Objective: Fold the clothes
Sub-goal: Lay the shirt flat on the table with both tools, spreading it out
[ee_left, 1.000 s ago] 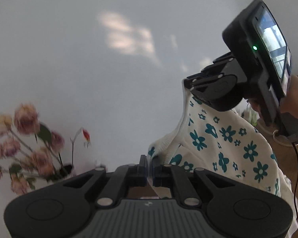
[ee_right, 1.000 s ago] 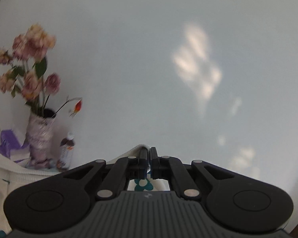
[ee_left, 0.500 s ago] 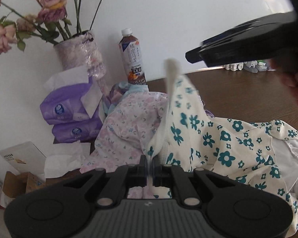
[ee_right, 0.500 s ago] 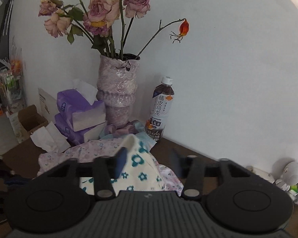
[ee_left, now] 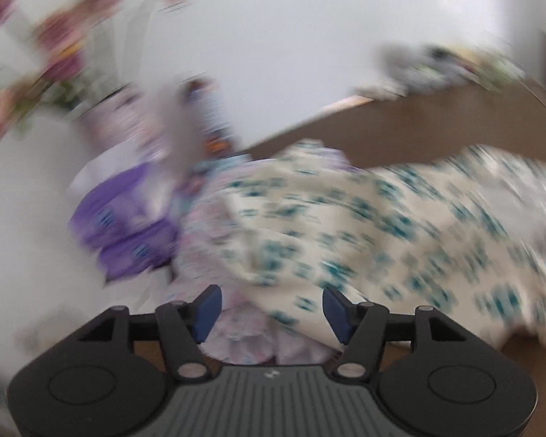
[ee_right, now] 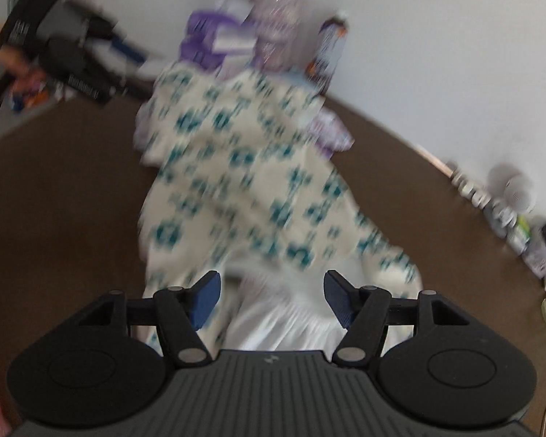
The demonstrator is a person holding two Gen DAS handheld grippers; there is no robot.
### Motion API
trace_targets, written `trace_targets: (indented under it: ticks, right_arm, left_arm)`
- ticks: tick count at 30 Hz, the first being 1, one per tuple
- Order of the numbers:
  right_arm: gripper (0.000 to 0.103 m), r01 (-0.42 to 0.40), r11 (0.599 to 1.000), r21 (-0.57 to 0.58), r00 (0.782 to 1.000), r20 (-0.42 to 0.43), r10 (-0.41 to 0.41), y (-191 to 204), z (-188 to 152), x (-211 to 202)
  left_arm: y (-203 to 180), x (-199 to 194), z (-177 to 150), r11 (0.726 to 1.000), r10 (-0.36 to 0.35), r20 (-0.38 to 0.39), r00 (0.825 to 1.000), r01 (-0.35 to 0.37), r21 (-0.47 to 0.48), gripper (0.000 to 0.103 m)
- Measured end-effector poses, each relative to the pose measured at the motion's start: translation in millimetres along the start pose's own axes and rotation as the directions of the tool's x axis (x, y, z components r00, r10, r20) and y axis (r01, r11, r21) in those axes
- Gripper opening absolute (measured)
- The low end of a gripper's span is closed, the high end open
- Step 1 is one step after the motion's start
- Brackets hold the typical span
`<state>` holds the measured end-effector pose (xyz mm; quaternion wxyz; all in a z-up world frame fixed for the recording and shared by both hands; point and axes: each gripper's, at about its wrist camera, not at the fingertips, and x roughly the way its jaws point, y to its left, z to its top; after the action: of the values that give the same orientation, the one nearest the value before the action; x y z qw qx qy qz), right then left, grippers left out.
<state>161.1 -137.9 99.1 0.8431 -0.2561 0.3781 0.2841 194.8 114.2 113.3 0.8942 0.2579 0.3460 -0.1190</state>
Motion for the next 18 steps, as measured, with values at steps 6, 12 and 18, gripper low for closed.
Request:
trace_targets:
  ticks: [6, 12, 18]
  right_arm:
    - [0.064, -0.065, 0.998, 0.006, 0.996, -0.056, 0.065, 37, -20, 24]
    - [0.063, -0.016, 1.0, -0.013, 0.996, -0.087, 0.015, 46, -19, 40]
    - [0.022, -0.015, 1.0, -0.021, 0.99, -0.14, 0.012, 45, -22, 48]
  left_arm:
    - [-44, 9, -8, 0.928, 0.032, 0.003, 0.999, -0.031, 0.372, 0.061]
    - [-63, 24, -20, 0.734, 0.15, 0.068, 0.986, -0.157, 0.661, 0.064]
    - [-54, 43, -21, 0.626, 0.123, 0.054, 0.991, -0.12, 0.77, 0.069]
